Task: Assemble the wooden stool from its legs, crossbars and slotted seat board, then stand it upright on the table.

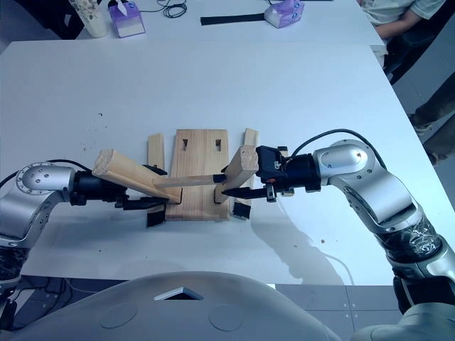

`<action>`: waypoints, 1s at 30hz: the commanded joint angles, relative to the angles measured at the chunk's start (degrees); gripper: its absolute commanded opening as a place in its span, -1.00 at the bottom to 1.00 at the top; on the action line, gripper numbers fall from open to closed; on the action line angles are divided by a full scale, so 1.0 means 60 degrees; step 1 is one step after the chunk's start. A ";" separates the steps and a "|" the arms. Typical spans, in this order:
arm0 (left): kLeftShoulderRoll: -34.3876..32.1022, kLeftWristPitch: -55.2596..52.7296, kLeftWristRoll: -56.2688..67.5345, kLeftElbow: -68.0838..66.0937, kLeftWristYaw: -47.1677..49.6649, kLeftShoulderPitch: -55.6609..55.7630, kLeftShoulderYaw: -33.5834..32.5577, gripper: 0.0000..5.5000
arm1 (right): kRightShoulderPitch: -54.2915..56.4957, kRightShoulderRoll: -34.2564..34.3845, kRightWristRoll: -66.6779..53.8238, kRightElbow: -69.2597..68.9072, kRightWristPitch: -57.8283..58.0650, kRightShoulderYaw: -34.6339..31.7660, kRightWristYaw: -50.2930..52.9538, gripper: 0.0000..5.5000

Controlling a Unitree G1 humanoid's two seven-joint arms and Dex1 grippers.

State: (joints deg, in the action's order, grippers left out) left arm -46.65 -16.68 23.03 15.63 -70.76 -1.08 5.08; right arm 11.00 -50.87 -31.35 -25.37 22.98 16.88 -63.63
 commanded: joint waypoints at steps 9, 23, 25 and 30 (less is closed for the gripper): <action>-0.0767 0.0950 -0.0291 -0.2139 -0.1184 0.0988 -0.0345 0.25 | -0.0497 -0.0294 0.0611 0.0378 0.0853 0.0581 -0.0089 -0.27; 0.1234 -0.2598 0.1507 -0.3681 -0.1409 0.6485 0.0057 -0.10 | -0.0178 -0.0166 0.0980 0.0849 0.0578 0.0911 -0.0285 -0.27; 0.1363 -0.2807 0.1583 -0.3397 -0.1918 0.6747 0.0494 -0.10 | -0.0127 -0.0119 0.1023 0.0947 0.0533 0.0959 -0.0326 -0.27; 0.1476 -0.3323 0.1802 -0.2742 -0.3281 0.7164 0.1490 -0.10 | 0.0146 0.0039 0.1146 0.1220 0.0454 0.1114 -0.0480 -0.27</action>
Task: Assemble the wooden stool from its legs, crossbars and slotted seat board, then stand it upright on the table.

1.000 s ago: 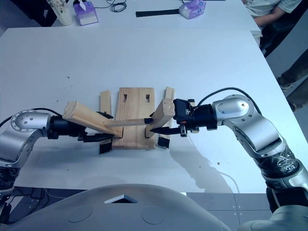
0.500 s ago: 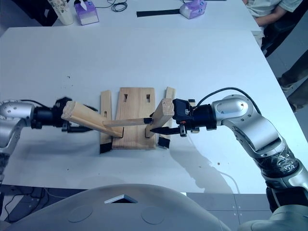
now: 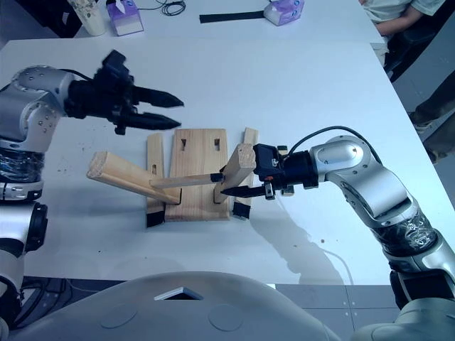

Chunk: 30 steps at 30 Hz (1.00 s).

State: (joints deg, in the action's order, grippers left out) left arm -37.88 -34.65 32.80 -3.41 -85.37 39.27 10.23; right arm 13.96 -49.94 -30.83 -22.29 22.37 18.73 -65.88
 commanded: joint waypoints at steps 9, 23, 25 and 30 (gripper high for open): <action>0.0722 -0.0479 0.0020 0.0706 -0.0834 0.0456 0.1222 -0.10 | -0.0038 0.0055 0.1130 0.0860 0.0510 0.1074 -0.0290 -0.27; 0.0428 0.1110 -0.1880 0.0414 -0.0763 -0.1561 0.2957 -0.10 | -0.0007 0.0033 0.1252 0.0874 0.0466 0.1240 -0.0496 -0.27; 0.0452 0.1588 -0.2228 -0.0006 -0.0677 -0.1804 0.3194 -0.10 | 0.0071 0.0057 0.1294 0.0922 0.0451 0.1279 -0.0563 -0.27; 0.0781 0.0732 -0.1205 0.0097 -0.0334 -0.1563 0.2569 -0.10 | 0.0200 0.0055 0.1309 0.0999 0.0442 0.1282 -0.0645 -0.27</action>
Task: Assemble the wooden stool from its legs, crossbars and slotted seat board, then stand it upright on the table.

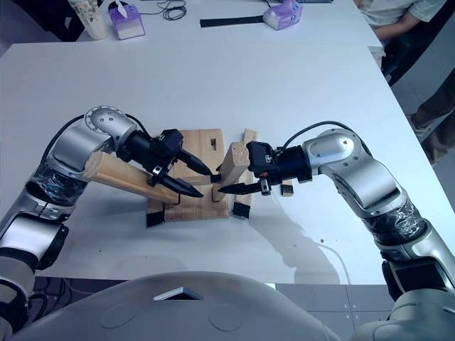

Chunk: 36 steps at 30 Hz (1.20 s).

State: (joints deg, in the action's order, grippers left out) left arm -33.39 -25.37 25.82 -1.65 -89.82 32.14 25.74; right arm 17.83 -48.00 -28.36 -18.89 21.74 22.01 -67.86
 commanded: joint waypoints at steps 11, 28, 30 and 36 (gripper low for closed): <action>0.0470 -0.3399 0.2871 0.0391 0.1794 0.1174 -0.3260 -0.10 | -0.0448 -0.0255 0.0941 0.0668 0.0390 0.0622 -0.0312 -0.27; -0.0160 -0.0321 -0.0450 0.3889 0.7557 -0.5645 -0.6718 0.27 | 0.0097 0.0004 0.1131 0.1594 -0.0167 0.0547 -0.0941 -0.27; 0.0484 -0.0554 -0.0303 0.5028 0.8357 -0.6813 -0.6777 0.28 | -0.0028 0.0001 0.1049 0.1468 -0.0082 0.0407 -0.0844 -0.27; 0.1773 -0.0298 -0.0613 0.6451 0.9959 -0.8234 -0.6144 0.28 | -0.0269 -0.0059 0.1038 0.1339 -0.0022 0.0229 -0.0782 -0.27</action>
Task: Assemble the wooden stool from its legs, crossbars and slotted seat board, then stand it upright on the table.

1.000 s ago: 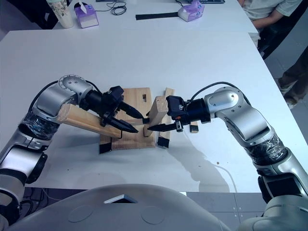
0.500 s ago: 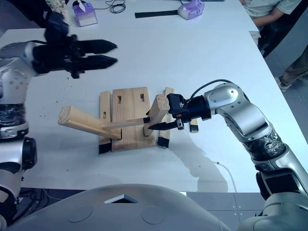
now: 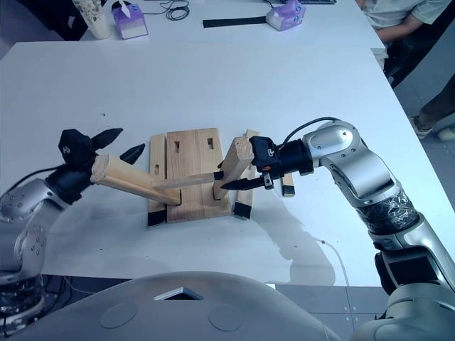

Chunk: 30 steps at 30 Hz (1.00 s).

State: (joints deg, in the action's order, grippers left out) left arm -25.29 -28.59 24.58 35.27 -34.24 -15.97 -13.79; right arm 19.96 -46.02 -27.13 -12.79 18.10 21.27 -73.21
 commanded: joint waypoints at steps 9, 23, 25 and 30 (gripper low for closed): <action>0.0558 0.0863 -0.0407 0.0527 0.0909 -0.0508 0.0788 0.28 | -0.1420 -0.0686 0.0659 -0.0552 0.1032 -0.0167 0.0653 -0.27; 0.1024 -0.1448 -0.1751 0.0790 0.3120 0.1125 0.2759 0.28 | -0.0304 0.0082 0.0987 -0.0761 0.1455 0.0988 0.0651 -0.27; 0.1093 -0.1523 -0.1937 0.0678 0.3278 0.1260 0.2935 0.28 | -0.0111 0.0216 0.1079 -0.0692 0.1492 0.1158 0.0661 -0.27; 0.1148 -0.1365 -0.2389 0.0376 0.3294 0.1275 0.3486 0.28 | 0.0231 0.0407 0.1375 -0.0423 0.1507 0.1559 0.0528 -0.27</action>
State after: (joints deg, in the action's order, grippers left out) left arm -19.64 -36.78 9.63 38.90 -12.53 -9.43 0.75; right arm 22.09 -44.94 -24.85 -16.27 23.79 22.43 -68.18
